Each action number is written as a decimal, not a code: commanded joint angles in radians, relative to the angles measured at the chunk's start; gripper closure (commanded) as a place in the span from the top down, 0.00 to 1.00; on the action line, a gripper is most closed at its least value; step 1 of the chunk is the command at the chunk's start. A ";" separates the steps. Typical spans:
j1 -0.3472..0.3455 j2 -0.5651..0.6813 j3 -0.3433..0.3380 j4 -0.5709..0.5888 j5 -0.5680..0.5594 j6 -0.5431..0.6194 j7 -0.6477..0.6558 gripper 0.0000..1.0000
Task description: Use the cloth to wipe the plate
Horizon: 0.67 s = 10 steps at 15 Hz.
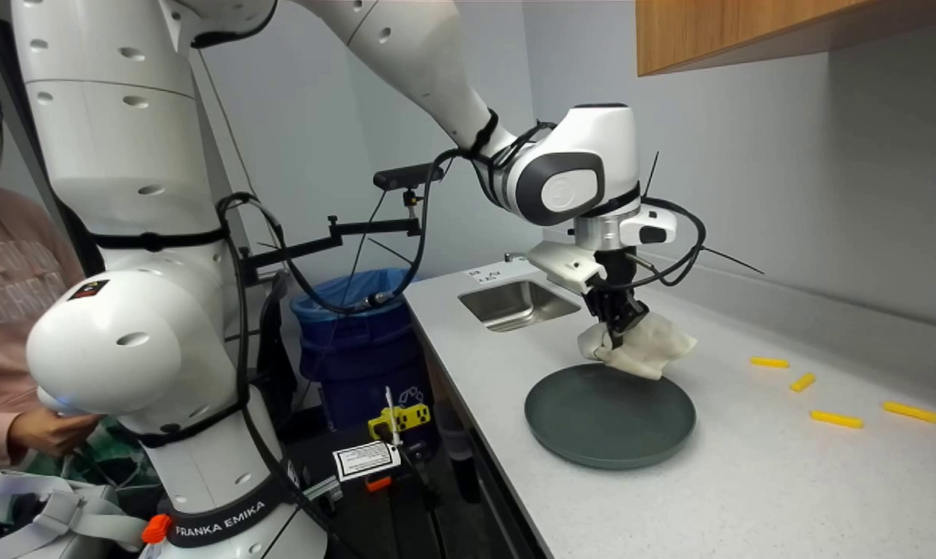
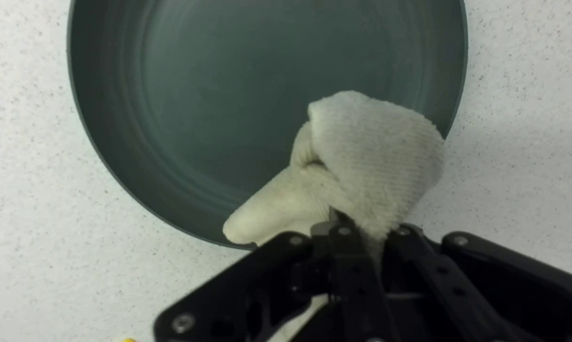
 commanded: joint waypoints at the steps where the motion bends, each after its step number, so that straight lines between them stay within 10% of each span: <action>1: 0.000 -0.037 -0.020 -0.017 -0.022 -0.017 0.011 0.02; 10: 0.010 0.028 -0.035 -0.036 -0.120 -0.015 0.024 0.02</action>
